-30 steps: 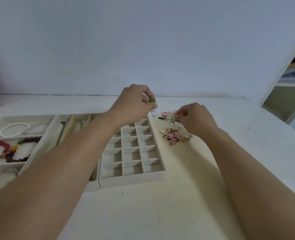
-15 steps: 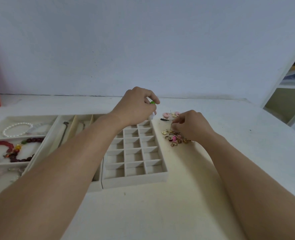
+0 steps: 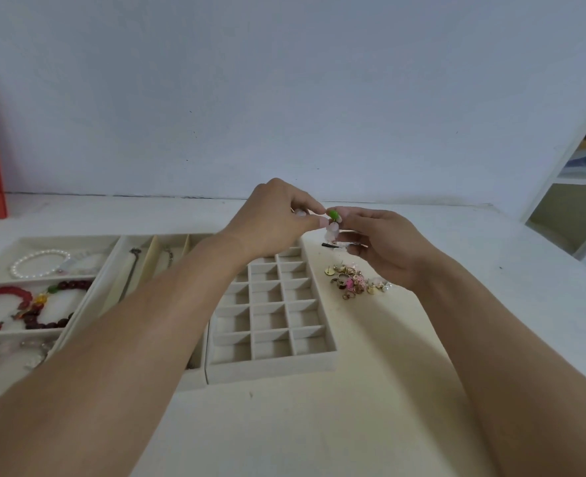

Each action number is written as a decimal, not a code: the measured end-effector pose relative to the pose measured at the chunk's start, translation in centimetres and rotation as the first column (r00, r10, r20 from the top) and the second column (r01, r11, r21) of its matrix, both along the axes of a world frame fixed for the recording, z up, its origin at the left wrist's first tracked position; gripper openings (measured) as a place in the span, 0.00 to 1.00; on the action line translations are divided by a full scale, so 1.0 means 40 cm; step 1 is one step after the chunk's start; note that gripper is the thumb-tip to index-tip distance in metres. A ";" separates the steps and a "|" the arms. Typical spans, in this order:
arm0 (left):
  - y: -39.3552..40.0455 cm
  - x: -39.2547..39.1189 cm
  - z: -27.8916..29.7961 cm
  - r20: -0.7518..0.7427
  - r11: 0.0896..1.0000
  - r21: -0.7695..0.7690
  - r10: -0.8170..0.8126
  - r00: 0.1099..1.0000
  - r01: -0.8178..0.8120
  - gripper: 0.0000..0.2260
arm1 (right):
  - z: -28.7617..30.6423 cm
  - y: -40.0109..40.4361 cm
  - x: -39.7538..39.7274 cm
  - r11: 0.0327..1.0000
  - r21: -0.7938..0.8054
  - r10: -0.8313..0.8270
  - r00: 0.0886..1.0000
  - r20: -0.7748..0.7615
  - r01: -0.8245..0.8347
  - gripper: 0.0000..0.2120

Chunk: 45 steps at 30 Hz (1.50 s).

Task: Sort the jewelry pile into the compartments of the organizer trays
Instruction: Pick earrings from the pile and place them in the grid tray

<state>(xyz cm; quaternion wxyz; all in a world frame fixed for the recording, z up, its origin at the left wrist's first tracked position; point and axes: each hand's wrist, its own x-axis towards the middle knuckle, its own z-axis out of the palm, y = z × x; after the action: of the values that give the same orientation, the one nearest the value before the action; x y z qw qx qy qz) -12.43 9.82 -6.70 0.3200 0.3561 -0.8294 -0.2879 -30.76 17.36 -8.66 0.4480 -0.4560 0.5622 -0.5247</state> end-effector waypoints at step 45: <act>-0.056 0.087 0.032 0.053 0.993 0.106 0.055 0.997 -0.061 0.05 | 0.050 -0.120 0.064 0.976 0.006 0.214 0.952 -0.216 -0.218 0.06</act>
<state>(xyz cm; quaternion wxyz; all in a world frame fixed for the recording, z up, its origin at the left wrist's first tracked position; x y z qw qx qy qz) -8.97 7.58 -5.41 0.2877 0.4038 -0.8098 -0.3136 -28.21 12.54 -6.68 0.4350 -0.5730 0.5494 -0.4250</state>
